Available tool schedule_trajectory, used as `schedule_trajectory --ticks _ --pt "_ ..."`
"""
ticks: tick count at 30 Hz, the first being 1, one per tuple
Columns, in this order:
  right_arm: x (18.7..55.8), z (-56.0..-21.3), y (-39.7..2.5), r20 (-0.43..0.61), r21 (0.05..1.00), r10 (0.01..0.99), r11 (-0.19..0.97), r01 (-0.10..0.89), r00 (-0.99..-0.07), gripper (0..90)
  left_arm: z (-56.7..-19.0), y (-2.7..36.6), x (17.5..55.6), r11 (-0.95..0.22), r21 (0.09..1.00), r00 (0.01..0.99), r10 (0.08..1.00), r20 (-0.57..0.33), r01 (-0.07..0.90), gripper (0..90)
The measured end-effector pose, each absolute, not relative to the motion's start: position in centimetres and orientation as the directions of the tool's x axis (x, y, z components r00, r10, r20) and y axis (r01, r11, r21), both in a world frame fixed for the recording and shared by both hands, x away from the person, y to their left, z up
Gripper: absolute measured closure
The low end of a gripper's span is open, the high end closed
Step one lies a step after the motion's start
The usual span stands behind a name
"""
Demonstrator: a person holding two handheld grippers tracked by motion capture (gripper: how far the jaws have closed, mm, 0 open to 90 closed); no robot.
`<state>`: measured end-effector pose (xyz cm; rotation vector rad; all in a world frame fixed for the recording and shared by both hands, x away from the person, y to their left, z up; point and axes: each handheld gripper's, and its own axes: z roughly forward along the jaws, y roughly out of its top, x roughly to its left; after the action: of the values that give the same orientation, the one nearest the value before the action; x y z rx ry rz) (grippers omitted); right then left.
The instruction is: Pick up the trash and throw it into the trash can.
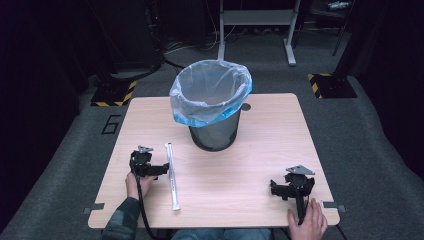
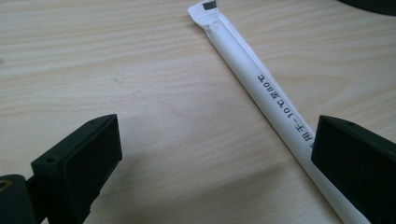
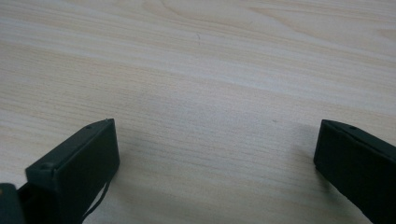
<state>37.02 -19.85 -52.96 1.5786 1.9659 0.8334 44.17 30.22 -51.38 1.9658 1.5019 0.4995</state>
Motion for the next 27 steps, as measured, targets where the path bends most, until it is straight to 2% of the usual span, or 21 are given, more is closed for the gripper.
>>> schedule_trajectory --ticks 14,27 --pt "37.0 -53.0 -19.9 0.004 0.715 0.976 0.151 0.683 -0.220 0.0 -51.0 27.6 44.7 -0.217 0.641 0.327 0.943 -0.056 0.736 1.8" --pt "37.0 -53.0 -19.9 0.004 0.715 0.976 0.150 0.683 -0.219 0.0 -51.5 26.5 44.9 -0.222 0.623 0.327 0.943 -0.057 0.750 0.8"
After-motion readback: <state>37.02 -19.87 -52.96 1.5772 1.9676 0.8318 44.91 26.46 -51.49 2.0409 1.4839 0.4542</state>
